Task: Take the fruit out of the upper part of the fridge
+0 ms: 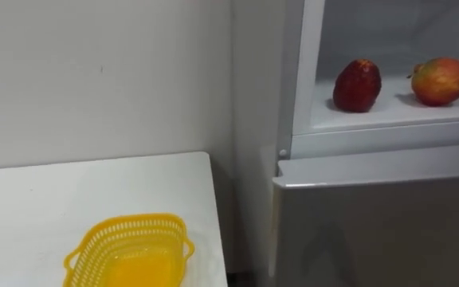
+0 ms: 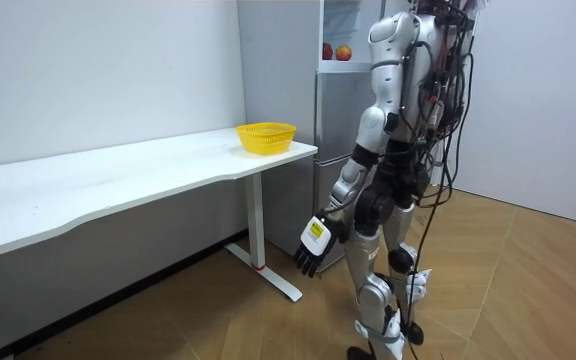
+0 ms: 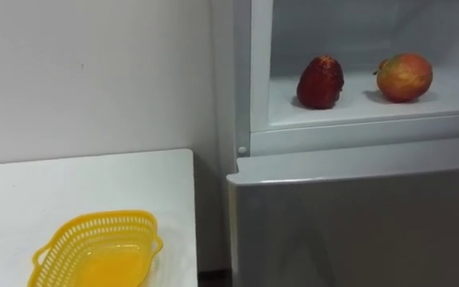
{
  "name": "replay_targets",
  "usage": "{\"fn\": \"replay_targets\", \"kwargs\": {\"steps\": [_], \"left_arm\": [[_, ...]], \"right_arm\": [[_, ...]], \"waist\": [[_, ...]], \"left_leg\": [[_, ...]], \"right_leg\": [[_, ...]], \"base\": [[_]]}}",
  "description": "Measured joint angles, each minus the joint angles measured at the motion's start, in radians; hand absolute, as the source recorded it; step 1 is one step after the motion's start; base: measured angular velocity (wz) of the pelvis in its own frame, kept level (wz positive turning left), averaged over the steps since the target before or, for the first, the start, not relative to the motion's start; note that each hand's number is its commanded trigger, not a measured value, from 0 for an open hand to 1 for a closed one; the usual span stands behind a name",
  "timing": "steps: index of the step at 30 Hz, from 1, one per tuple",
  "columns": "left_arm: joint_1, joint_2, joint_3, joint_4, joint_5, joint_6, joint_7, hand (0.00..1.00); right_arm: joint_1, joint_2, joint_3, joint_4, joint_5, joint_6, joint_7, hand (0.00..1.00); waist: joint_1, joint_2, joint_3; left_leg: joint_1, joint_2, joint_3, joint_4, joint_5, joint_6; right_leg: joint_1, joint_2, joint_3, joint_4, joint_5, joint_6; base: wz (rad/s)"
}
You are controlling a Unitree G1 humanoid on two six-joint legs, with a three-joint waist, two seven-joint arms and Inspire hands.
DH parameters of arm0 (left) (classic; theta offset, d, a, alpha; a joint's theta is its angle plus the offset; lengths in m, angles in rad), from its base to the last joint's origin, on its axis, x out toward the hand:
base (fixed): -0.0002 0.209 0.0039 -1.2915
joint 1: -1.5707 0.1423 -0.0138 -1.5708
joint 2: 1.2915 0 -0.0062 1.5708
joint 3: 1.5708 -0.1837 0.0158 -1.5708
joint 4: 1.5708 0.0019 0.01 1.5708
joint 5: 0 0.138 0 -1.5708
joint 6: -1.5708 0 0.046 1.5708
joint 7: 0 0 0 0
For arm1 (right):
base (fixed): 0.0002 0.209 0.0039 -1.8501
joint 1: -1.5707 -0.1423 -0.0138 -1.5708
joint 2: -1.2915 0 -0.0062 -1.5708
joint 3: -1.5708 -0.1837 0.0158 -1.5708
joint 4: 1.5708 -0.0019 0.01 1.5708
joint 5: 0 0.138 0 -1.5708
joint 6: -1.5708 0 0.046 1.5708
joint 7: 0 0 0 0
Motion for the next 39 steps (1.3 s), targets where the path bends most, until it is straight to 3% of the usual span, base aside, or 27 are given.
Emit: {"fn": "replay_targets", "kwargs": {"steps": [4,7,12,14,19,21,23,29,33,39], "left_arm": [[0.0,0.0,-0.011,-0.007,-0.001,-0.019,-0.001,0.0],[-0.003,0.0,-0.025,-0.006,-0.002,-0.034,0.0,0.0],[0.002,-0.004,-0.029,-0.011,-0.003,-0.042,-0.007,0.0],[0.001,-0.004,-0.041,-0.005,-0.005,-0.042,-0.008,0.0],[-0.004,-0.003,-0.095,0.011,-0.005,-0.074,-0.005,0.0],[-0.004,-0.002,-0.097,0.013,-0.005,-0.081,-0.008,0.0],[-0.004,0.0,-0.098,0.021,-0.007,-0.091,-0.007,0.0],[-0.009,0.007,-0.099,0.046,-0.015,-0.102,-0.011,0.0],[-0.033,0.025,-0.124,0.09,-0.024,-0.119,-0.01,0.0],[-0.028,0.041,-0.135,0.092,-0.022,-0.132,-0.003,0.0]], "right_arm": [[0.046,0.018,0.002,-0.241,0.004,-0.03,-0.071,0.0],[0.053,0.019,0.002,-0.352,0.0,-0.069,-0.134,0.0],[0.065,0.019,0.004,-0.505,-0.078,-0.091,-0.228,0.0],[0.064,0.018,0.007,-0.576,-0.121,-0.093,-0.266,0.0],[0.05,0.016,0.027,-0.719,-0.255,-0.156,-0.375,0.0],[0.04,0.01,0.042,-0.763,-0.3,-0.164,-0.411,0.0],[0.035,0.003,0.06,-0.801,-0.335,-0.19,-0.444,0.0],[0.013,-0.025,0.095,-0.895,-0.44,-0.194,-0.507,0.0],[-0.049,-0.036,0.119,-0.947,-0.545,-0.211,-0.535,0.0],[-0.115,-0.036,0.125,-0.976,-0.61,-0.263,-0.541,0.0]], "waist": [[0.0,0.008,-0.0039],[-0.004,0.01,-0.0054],[0.003,0.023,-0.0107],[0.002,0.03,-0.0097],[0.005,0.039,-0.0062],[0.007,0.041,-0.0074],[0.009,0.038,-0.0064],[0.04,0.029,-0.0088],[0.058,0.016,-0.0087],[0.065,-0.009,-0.0025]], "left_leg": [[0.0,0.001,0.017,0.0,0.0,0.0],[-0.001,0.001,0.022,0.0,0.0,0.0],[-0.004,0.005,0.049,0.0,0.0,0.0],[-0.001,0.007,0.058,0.0,0.0,0.0],[-0.004,0.011,0.071,0.0,0.0,0.0],[-0.013,0.011,0.072,0.001,0.0,0.001],[-0.015,0.011,0.072,0.001,0.001,0.002],[-0.013,0.013,0.071,0.001,0.002,0.001],[-0.011,0.015,0.069,0.001,0.002,0.001],[-0.003,0.014,0.068,0.0,0.002,0.001]], "right_leg": [[-0.005,0.003,0.018,0.0,0.005,0.0],[-0.006,0.003,0.021,0.001,0.008,0.002],[-0.021,0.007,0.035,0.002,0.018,0.002],[-0.021,0.009,0.041,0.004,0.019,0.001],[-0.031,0.014,0.048,0.014,0.02,-0.001],[-0.04,0.014,0.049,0.017,0.02,-0.002],[-0.052,0.014,0.049,0.018,0.02,-0.002],[-0.047,0.016,0.049,0.02,0.02,-0.003],[-0.04,0.018,0.043,0.018,0.022,-0.004],[-0.03,0.016,0.041,0.016,0.022,-0.004]], "base": [[-0.12],[-0.03],[-0.1],[-0.11],[-0.06],[-0.02],[0.0],[0.0],[0.02],[0.02]]}}
